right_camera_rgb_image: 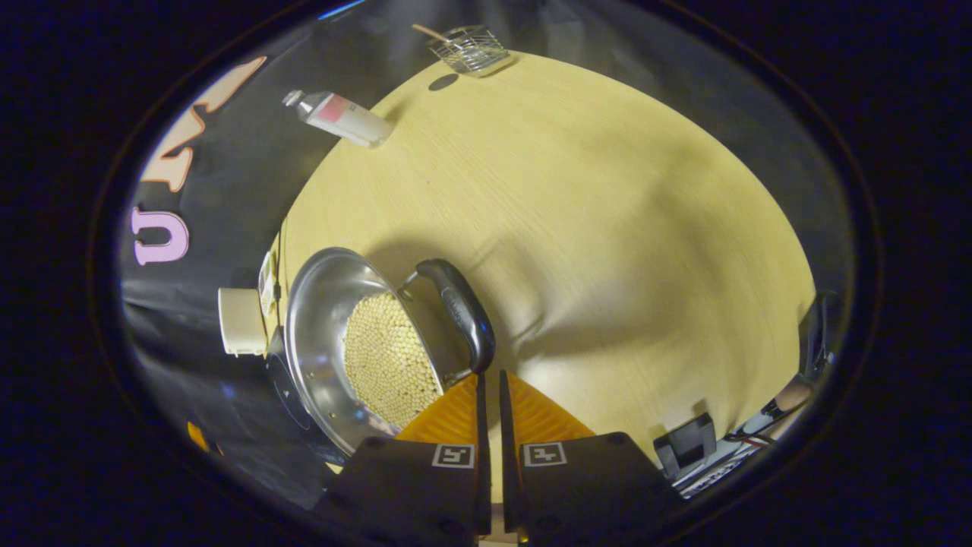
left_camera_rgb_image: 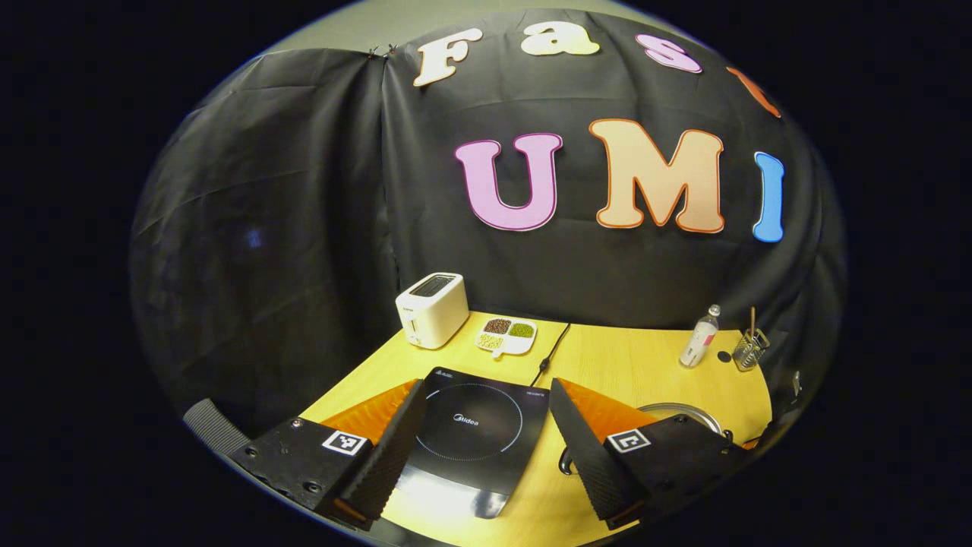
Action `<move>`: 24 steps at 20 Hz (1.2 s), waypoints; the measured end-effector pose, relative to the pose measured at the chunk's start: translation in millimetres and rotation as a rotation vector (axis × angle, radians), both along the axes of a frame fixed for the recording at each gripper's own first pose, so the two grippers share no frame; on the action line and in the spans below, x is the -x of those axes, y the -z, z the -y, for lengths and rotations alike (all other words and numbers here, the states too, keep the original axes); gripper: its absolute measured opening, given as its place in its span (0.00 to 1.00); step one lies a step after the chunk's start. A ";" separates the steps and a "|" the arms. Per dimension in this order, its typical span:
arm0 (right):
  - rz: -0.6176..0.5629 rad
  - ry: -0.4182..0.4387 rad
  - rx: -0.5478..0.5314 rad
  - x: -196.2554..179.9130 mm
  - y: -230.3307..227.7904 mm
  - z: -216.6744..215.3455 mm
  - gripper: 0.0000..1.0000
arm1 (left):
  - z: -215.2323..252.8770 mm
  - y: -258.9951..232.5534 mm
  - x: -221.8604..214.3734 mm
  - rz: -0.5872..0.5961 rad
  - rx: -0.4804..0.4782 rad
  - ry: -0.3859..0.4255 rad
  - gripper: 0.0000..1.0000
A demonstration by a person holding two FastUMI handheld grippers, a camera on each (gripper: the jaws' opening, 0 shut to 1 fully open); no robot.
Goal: First push the handle of the pot to place it horizontally, then grasp the pot with both hands and set it on the induction cooktop.
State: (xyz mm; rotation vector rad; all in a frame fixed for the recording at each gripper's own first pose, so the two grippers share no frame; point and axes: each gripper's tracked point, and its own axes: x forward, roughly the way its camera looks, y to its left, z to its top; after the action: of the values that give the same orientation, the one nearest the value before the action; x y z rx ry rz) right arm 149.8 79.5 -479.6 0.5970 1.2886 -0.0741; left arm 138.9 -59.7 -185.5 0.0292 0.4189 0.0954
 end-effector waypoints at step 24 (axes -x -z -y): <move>0.175 -0.016 -0.037 -21.1 -55.2 44.9 1.00 | 58.8 106.7 21.2 -0.374 0.120 0.211 0.99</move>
State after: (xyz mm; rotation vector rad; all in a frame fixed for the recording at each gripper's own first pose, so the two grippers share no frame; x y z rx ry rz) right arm 170.9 34.6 -424.4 0.6109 1.1272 0.0153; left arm 117.7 -118.5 -292.2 -0.0276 0.7915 -0.1462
